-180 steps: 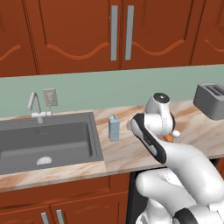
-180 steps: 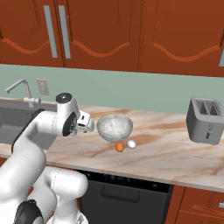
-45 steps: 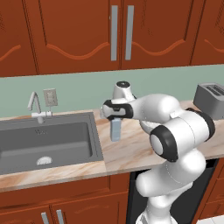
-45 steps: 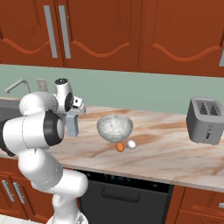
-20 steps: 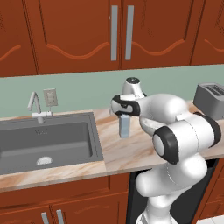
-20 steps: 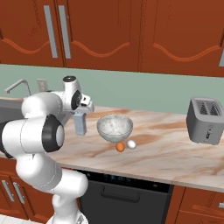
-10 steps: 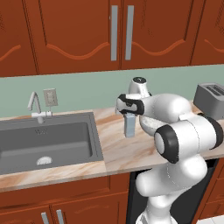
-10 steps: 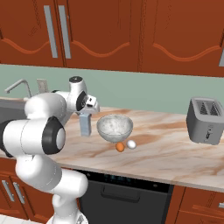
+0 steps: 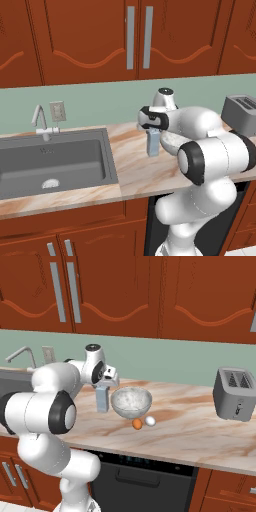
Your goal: Gather the eggs and milk located in the vicinity of the sink area and place them right next to the bowl.
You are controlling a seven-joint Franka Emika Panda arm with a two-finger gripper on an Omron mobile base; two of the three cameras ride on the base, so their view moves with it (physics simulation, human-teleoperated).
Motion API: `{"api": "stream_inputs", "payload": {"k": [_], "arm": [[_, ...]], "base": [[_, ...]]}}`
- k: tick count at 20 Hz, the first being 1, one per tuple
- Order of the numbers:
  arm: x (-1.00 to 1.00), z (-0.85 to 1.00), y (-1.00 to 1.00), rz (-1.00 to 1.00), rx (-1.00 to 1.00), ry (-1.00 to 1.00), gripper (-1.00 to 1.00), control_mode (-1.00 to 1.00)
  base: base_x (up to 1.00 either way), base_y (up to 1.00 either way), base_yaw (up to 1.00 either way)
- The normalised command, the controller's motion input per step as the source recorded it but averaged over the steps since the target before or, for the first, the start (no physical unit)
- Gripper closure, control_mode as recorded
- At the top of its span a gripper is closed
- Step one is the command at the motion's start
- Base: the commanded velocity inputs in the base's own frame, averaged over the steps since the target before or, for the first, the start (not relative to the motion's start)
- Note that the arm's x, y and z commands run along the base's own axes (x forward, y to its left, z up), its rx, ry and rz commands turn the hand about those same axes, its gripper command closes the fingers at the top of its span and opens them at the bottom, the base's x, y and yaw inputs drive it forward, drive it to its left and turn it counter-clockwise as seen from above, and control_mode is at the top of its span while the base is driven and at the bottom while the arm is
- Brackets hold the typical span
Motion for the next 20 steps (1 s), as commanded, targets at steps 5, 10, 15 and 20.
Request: {"api": "stream_inputs", "payload": {"k": [5,10,15,20], "arm": [[0.12,0.0,-0.1,0.0,0.0,0.02,1.0,-1.0],[0.07,0.0,-0.13,0.0,0.0,0.03,1.0,-1.0],[0.02,-0.01,-0.02,0.0,0.0,0.05,1.0,-1.0],[0.0,-0.14,0.0,0.0,0.0,0.03,1.0,-1.0]], "base": [[0.0,0.0,0.0],[0.0,0.0,0.0],[0.0,0.0,0.0],[0.0,0.0,0.0]]}}
